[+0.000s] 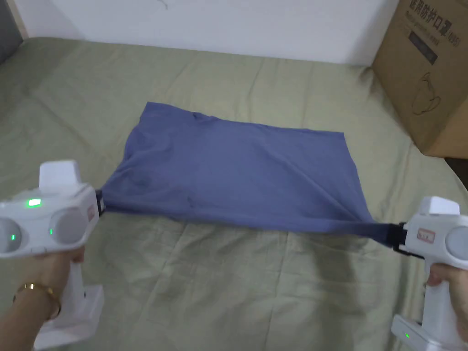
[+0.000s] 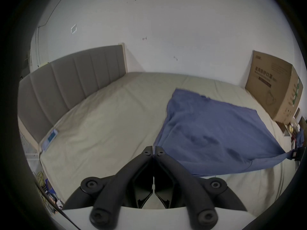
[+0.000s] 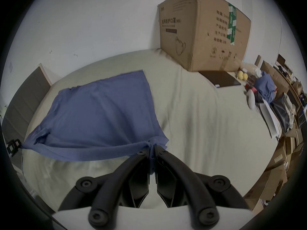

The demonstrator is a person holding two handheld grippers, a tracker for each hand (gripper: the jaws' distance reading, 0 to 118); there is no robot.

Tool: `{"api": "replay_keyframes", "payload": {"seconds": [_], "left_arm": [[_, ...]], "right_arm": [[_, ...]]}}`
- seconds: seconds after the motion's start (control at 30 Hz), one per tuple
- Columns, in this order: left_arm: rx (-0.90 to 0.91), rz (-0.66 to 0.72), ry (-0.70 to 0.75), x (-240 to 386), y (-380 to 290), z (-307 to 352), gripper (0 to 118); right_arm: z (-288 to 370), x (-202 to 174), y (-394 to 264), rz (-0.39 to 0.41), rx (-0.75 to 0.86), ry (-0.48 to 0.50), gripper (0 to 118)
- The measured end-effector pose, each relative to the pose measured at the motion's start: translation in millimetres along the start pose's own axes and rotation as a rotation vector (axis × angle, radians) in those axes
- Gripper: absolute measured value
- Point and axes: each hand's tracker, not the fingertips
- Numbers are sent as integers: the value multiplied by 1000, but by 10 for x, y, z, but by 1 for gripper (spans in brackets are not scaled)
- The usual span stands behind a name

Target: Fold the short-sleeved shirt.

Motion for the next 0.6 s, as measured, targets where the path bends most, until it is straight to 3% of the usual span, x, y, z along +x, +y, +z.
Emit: {"api": "replay_keyframes", "payload": {"seconds": [0.17,0.6], "left_arm": [[-88,-17,-36,-189,-540,350,0],[-251,91,-21,-380,-1016,769,0]], "right_arm": [[237,190,-442,58,-20,13,3],[652,430,-1136,49,-66,16,4]]}}
